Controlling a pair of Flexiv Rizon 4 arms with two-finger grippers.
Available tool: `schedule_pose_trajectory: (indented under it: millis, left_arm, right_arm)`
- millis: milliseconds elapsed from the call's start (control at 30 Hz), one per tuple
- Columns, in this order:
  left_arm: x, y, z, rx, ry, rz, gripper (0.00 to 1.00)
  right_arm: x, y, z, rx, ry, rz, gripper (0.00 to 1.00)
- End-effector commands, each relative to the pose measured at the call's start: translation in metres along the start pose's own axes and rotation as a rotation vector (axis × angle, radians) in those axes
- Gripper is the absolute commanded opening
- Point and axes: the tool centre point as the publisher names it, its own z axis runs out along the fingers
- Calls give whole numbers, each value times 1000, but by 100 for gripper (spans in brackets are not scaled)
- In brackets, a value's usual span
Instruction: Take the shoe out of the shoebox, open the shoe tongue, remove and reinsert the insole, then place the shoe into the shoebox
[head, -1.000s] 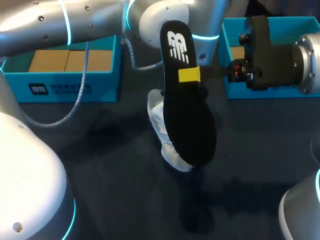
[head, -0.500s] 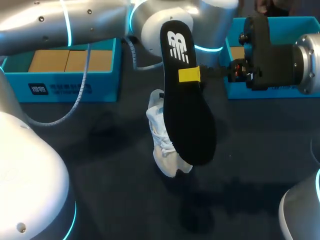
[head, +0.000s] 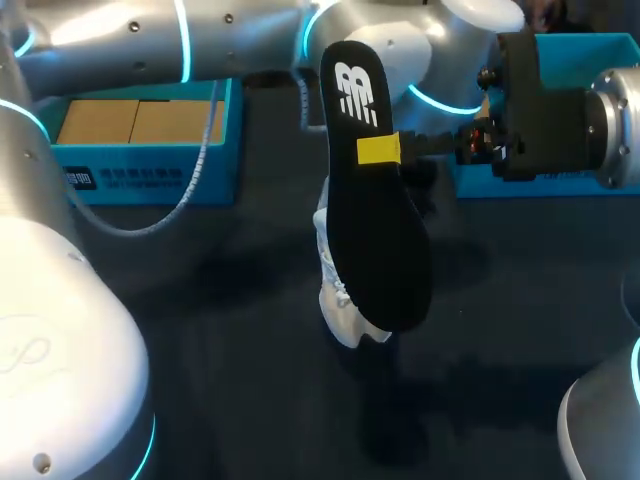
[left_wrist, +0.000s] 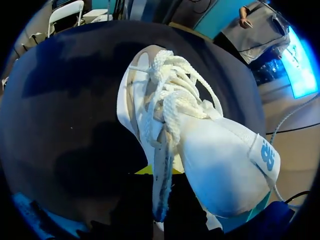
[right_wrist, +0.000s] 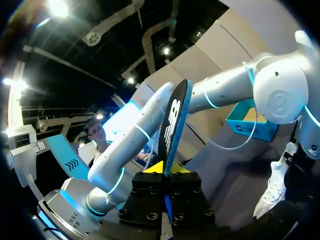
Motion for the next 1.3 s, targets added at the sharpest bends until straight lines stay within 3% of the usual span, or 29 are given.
schedule_pose_trajectory:
  millis: [33,467,900,933,1000,1033,1300]
  left_arm:
    - [-15,6,10,8,81,8,0]
    - [-13,4,26,63,87,-39,0]
    - [-16,0,47,66,131,-21,0]
    - [-16,0,47,68,131,-21,21]
    - [-16,-1,46,79,125,-10,77]
    - [-15,-1,44,74,122,-12,100]
    - [-10,0,23,61,81,0,100]
  right_arm:
    - [-1,1,4,1,-2,1,0]
    - [-1,1,4,1,-2,1,0]
    - [-1,1,4,1,-2,1,0]
    - [-1,1,4,1,-2,1,0]
    - [-1,1,4,1,-2,1,0]
    - [-1,1,4,1,-2,1,0]
    - [-1,1,4,1,-2,1,0]
